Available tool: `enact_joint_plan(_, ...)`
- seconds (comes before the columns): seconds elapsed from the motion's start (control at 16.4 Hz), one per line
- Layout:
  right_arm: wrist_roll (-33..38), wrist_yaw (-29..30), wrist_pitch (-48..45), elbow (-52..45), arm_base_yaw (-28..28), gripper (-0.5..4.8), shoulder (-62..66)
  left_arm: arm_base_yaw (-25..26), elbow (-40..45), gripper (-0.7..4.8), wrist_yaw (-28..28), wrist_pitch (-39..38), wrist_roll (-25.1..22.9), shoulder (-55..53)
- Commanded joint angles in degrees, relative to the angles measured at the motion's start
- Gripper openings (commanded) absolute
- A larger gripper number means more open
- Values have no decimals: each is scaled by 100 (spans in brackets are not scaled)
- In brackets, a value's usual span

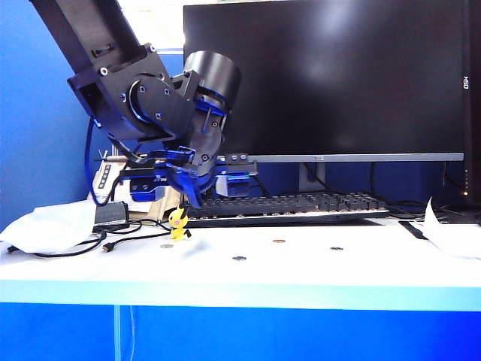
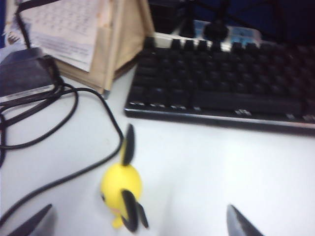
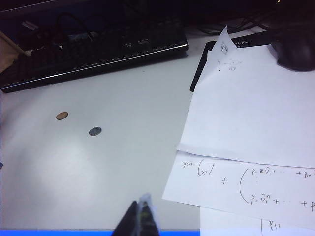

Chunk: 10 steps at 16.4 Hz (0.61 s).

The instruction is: Pick up the doll and place it on the similarly colored coin.

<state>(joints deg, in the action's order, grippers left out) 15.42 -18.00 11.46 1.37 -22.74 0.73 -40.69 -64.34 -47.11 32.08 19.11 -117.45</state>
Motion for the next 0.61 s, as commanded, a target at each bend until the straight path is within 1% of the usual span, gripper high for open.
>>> enact_joint_plan(0.06,-4,-4,-4,-26,0,-5,-2,55,-13,479,-68,28,109,-11)
enact_joint_plan(0.12,-4,-2,-7,-26,0,-5,-2,125,-15,479,0,0,136,-28)
enact_joint_plan(0.18,-4,-2,-4,-26,0,-5,-2,127,-15,479,-2,7,264,-39)
enact_joint_plan(0.43,-4,-4,-4,-26,0,-5,-2,164,-315,479,107,-33,232,-144)
enact_joint_plan(0.49,-4,-2,-4,-26,2,-5,-2,162,-518,479,105,-140,229,-236)
enact_joint_plan(0.55,-4,-4,-7,-26,0,-5,-2,160,-769,479,81,-483,254,-315)
enact_joint_plan(0.61,-4,-2,-9,-26,2,-5,-2,160,-881,479,26,-638,343,-358)
